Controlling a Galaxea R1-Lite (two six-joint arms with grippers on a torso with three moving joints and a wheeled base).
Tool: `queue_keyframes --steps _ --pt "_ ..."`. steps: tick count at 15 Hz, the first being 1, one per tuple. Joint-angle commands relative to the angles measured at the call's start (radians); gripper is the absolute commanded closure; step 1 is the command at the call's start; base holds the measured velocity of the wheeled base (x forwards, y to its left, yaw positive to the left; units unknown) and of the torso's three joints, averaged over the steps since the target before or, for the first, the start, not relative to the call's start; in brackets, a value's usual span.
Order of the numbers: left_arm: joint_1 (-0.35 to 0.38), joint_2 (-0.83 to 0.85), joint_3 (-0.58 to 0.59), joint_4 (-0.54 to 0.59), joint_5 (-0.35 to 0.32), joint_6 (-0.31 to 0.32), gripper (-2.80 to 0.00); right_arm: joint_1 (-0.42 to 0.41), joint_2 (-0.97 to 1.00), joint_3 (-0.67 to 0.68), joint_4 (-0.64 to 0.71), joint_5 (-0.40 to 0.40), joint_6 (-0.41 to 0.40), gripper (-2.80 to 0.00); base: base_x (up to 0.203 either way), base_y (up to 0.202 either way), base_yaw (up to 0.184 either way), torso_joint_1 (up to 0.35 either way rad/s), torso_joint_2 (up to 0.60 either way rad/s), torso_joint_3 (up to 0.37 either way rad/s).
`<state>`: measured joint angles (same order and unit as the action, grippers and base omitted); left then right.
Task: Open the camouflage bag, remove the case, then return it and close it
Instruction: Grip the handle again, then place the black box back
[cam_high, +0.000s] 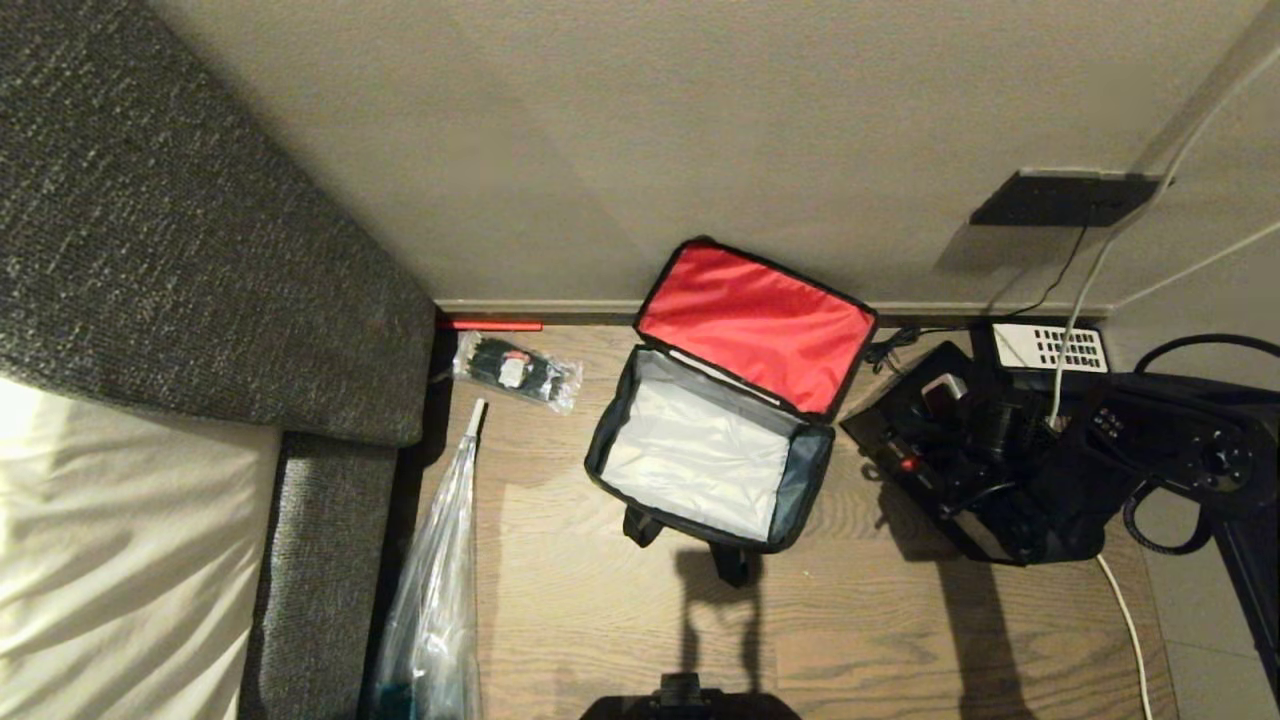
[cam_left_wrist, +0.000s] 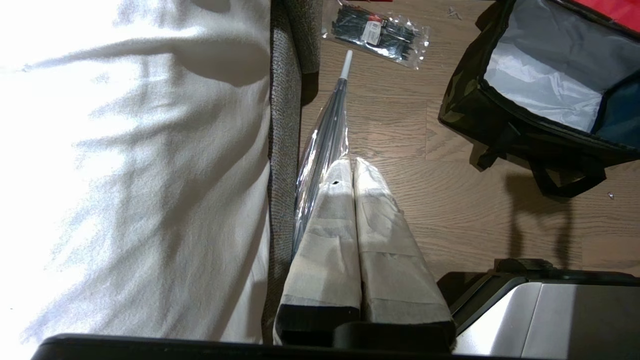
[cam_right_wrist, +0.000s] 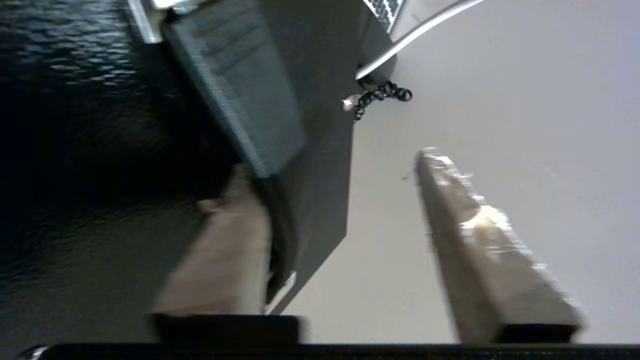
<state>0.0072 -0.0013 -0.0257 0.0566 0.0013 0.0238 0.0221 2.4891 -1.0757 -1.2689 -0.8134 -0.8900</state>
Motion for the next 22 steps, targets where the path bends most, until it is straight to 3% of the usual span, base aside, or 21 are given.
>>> queue_keyframes --steps 1,11,22 --pt "0.0 0.001 0.0 0.0 0.0 -0.001 0.0 0.001 0.0 0.0 -0.009 -0.009 -0.004 0.0 0.0 0.0 0.0 0.0 0.0 0.0" --pt "0.0 0.001 0.0 0.0 0.0 0.001 0.0 0.01 -0.092 0.039 -0.008 -0.008 -0.025 0.0 0.0 0.0 0.0 0.0 0.0 0.0" --pt "0.0 0.001 0.0 0.0 0.0 0.001 0.0 0.048 -0.374 0.325 -0.054 -0.015 -0.057 0.0 0.0 0.0 0.0 0.0 0.0 0.0"
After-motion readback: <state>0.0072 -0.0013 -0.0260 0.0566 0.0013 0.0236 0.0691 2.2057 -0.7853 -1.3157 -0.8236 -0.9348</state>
